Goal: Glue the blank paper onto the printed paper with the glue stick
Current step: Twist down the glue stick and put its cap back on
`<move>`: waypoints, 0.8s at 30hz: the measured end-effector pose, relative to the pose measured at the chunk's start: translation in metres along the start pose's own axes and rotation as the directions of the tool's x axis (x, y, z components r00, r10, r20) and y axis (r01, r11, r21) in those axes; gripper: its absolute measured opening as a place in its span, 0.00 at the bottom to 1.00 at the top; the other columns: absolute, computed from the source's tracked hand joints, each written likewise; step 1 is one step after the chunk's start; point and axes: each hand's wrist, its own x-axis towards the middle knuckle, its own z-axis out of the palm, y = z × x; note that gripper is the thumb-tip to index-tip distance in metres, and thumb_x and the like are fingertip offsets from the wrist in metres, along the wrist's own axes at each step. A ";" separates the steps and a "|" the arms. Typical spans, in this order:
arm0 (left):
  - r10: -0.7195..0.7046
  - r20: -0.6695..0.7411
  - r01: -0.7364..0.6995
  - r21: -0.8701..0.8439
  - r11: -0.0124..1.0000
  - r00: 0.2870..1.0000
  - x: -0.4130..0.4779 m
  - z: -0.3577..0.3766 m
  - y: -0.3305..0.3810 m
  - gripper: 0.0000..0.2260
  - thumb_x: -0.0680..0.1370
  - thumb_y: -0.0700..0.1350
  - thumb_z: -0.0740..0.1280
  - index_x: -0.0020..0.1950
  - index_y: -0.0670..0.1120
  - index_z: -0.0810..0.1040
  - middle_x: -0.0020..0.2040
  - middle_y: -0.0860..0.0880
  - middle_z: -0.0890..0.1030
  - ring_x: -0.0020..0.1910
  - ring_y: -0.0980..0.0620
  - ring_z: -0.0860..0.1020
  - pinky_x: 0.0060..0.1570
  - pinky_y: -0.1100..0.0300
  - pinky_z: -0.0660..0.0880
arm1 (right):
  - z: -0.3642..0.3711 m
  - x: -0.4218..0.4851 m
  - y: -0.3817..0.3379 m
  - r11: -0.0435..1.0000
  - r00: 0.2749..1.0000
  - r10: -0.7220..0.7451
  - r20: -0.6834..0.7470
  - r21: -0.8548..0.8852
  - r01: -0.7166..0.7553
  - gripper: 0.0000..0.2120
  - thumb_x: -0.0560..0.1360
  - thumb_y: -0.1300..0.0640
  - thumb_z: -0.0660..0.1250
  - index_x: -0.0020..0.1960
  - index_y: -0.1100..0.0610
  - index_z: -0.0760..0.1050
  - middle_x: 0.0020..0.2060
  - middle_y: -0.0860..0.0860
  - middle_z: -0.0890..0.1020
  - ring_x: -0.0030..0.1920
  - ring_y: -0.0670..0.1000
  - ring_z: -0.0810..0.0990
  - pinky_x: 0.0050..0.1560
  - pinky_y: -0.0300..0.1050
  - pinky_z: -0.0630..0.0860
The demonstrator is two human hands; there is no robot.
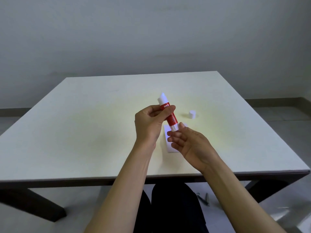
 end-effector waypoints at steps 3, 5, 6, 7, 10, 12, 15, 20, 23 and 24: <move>-0.019 0.007 0.019 -0.014 1.000 1.000 0.001 0.000 -0.002 0.08 0.66 0.45 0.76 0.41 0.43 0.84 0.38 0.46 0.86 0.40 0.48 0.84 0.45 0.61 0.77 | 0.004 0.000 -0.004 0.996 0.993 0.091 0.074 0.014 -0.092 0.18 0.75 0.49 0.62 0.51 0.64 0.77 0.34 0.55 0.84 0.31 0.50 0.80 0.34 0.39 0.78; -0.021 -0.003 0.021 -0.042 0.999 1.000 0.001 -0.002 -0.004 0.07 0.66 0.46 0.76 0.40 0.44 0.84 0.38 0.47 0.86 0.39 0.49 0.85 0.43 0.63 0.77 | 0.006 -0.001 -0.006 0.998 0.998 0.028 0.063 -0.052 -0.024 0.14 0.74 0.52 0.65 0.49 0.63 0.77 0.34 0.55 0.83 0.31 0.50 0.80 0.34 0.40 0.78; -0.018 -0.013 0.018 -0.038 0.999 1.000 0.001 -0.002 -0.005 0.07 0.66 0.46 0.76 0.39 0.44 0.84 0.37 0.48 0.86 0.39 0.49 0.85 0.43 0.63 0.77 | 0.007 -0.002 -0.003 0.978 0.995 -0.097 0.012 -0.185 0.097 0.09 0.74 0.55 0.67 0.47 0.61 0.77 0.34 0.54 0.83 0.31 0.50 0.80 0.35 0.40 0.78; -0.018 -0.020 0.018 -0.031 0.999 1.000 0.001 -0.001 -0.006 0.07 0.66 0.46 0.76 0.39 0.44 0.83 0.37 0.48 0.86 0.39 0.49 0.85 0.43 0.64 0.76 | 0.008 -0.002 0.001 0.877 0.957 -0.286 -0.046 -0.416 0.242 0.04 0.74 0.58 0.69 0.45 0.58 0.76 0.34 0.52 0.83 0.32 0.50 0.80 0.35 0.41 0.77; -0.028 -0.029 0.027 -0.050 0.998 0.999 0.000 0.007 -0.005 0.08 0.65 0.47 0.77 0.38 0.46 0.82 0.33 0.53 0.85 0.36 0.52 0.85 0.38 0.69 0.76 | 0.004 0.006 0.017 -0.025 0.485 -0.849 0.211 -0.932 0.361 0.08 0.71 0.64 0.71 0.42 0.59 0.71 0.34 0.53 0.79 0.32 0.56 0.76 0.31 0.46 0.74; -0.031 -0.060 0.029 -0.041 0.999 0.998 -0.001 0.011 -0.007 0.08 0.64 0.48 0.78 0.36 0.48 0.80 0.30 0.55 0.84 0.34 0.54 0.84 0.38 0.68 0.75 | -0.004 0.013 0.018 -0.393 0.311 -0.820 0.481 -0.867 0.306 0.13 0.69 0.66 0.73 0.43 0.60 0.67 0.33 0.56 0.80 0.30 0.58 0.75 0.30 0.47 0.72; -0.001 -0.142 0.004 0.016 1.000 0.990 0.002 0.005 -0.010 0.11 0.63 0.49 0.79 0.36 0.49 0.78 0.28 0.56 0.82 0.34 0.56 0.81 0.41 0.64 0.74 | -0.022 0.023 0.004 -0.187 0.566 -0.706 0.425 -0.883 0.431 0.21 0.66 0.49 0.75 0.51 0.52 0.66 0.43 0.49 0.79 0.39 0.47 0.74 0.36 0.39 0.67; 0.201 -0.074 -0.169 0.310 0.936 0.977 0.007 -0.012 -0.009 0.09 0.65 0.46 0.77 0.39 0.50 0.79 0.31 0.58 0.81 0.32 0.62 0.79 0.36 0.71 0.73 | -0.058 0.057 -0.025 0.035 0.789 -0.596 0.151 -0.976 0.213 0.28 0.77 0.48 0.62 0.75 0.47 0.58 0.66 0.53 0.66 0.53 0.44 0.70 0.46 0.43 0.70; 0.268 0.020 -0.250 0.433 0.866 0.963 0.008 -0.015 -0.008 0.09 0.67 0.43 0.76 0.46 0.48 0.82 0.38 0.59 0.81 0.39 0.65 0.78 0.39 0.78 0.70 | -0.067 0.076 -0.034 -0.138 0.907 -0.413 0.086 -0.990 0.032 0.23 0.79 0.57 0.60 0.73 0.51 0.64 0.65 0.59 0.69 0.60 0.58 0.73 0.53 0.49 0.72; 0.274 0.037 -0.261 0.453 0.853 0.961 0.008 -0.015 -0.007 0.10 0.67 0.42 0.75 0.48 0.48 0.83 0.39 0.59 0.81 0.40 0.65 0.78 0.39 0.78 0.70 | -0.066 0.079 -0.036 -0.138 0.918 -0.388 0.083 -0.990 0.031 0.19 0.79 0.60 0.61 0.69 0.54 0.69 0.60 0.60 0.73 0.58 0.60 0.74 0.54 0.48 0.72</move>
